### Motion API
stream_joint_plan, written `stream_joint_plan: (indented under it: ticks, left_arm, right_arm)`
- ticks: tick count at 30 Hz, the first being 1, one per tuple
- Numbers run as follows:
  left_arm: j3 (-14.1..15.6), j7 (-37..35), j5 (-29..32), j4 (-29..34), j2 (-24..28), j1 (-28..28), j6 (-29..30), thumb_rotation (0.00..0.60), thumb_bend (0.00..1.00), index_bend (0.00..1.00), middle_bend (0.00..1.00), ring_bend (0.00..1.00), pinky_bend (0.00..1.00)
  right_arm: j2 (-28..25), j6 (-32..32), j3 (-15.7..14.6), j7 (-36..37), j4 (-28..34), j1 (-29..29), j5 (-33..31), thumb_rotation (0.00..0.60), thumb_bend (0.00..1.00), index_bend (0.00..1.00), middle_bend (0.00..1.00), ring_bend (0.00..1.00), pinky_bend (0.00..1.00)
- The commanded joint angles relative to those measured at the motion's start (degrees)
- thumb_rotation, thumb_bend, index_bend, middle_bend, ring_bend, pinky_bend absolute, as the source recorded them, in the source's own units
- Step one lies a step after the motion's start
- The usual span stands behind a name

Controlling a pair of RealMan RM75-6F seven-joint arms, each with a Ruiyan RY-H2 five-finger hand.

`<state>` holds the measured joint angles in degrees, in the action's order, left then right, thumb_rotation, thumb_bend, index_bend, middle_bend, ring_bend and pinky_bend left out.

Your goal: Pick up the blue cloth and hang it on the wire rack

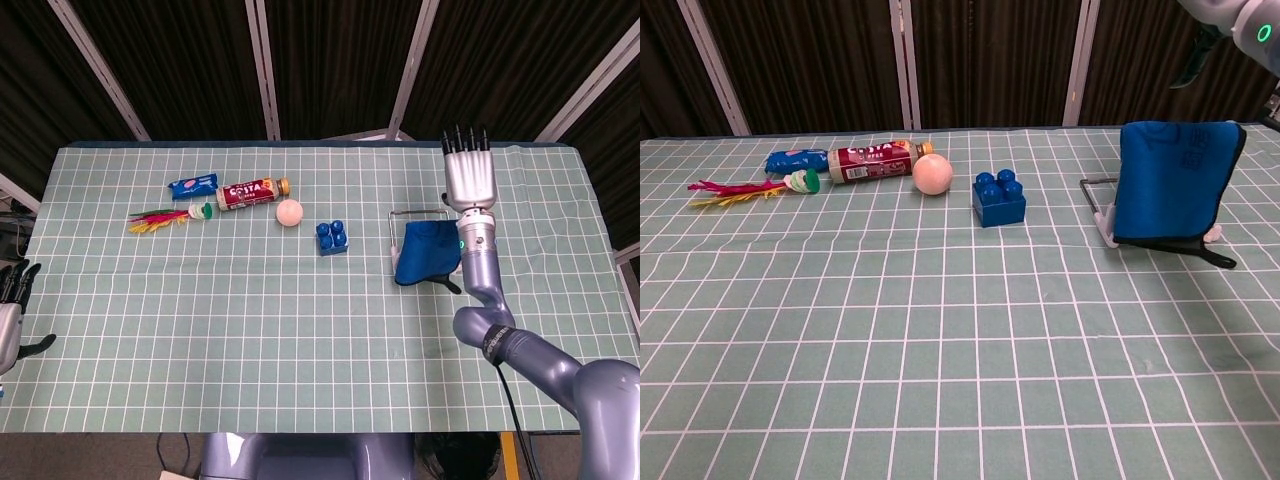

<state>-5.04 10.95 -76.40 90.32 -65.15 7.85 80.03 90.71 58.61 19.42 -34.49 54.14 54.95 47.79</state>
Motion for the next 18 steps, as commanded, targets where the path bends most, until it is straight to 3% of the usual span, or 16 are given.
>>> stream_joint_plan:
  ticks: [1,11,18]
  left_arm:
    - [0.1,-0.4,-0.3,0.3,0.2,-0.1,0.2,0.6,0.0,0.0,0.0,0.0,0.0]
    - [0.8,-4.1,-4.6,2.2,2.0,-1.3,3.8,0.6,0.0,0.0,0.0,0.0,0.0]
    - [2.0,-6.1,-8.9,3.9,3.6,-2.8,7.3,0.6,0.0,0.0,0.0,0.0,0.0]
  right_arm:
    - [-1.9,1.5,-0.3,1.8,3.5,-1.3,2.3,0.6,0.0,0.0,0.0,0.0,0.0]
    - [-16.0,15.4,-5.8,12.8,27.6,-13.3,18.6,0.6,0.0,0.0,0.0,0.0,0.0]
    - [-24.1,26.3,-12.5,22.5,40.4,-25.4,28.8,0.6,0.0,0.0,0.0,0.0,0.0]
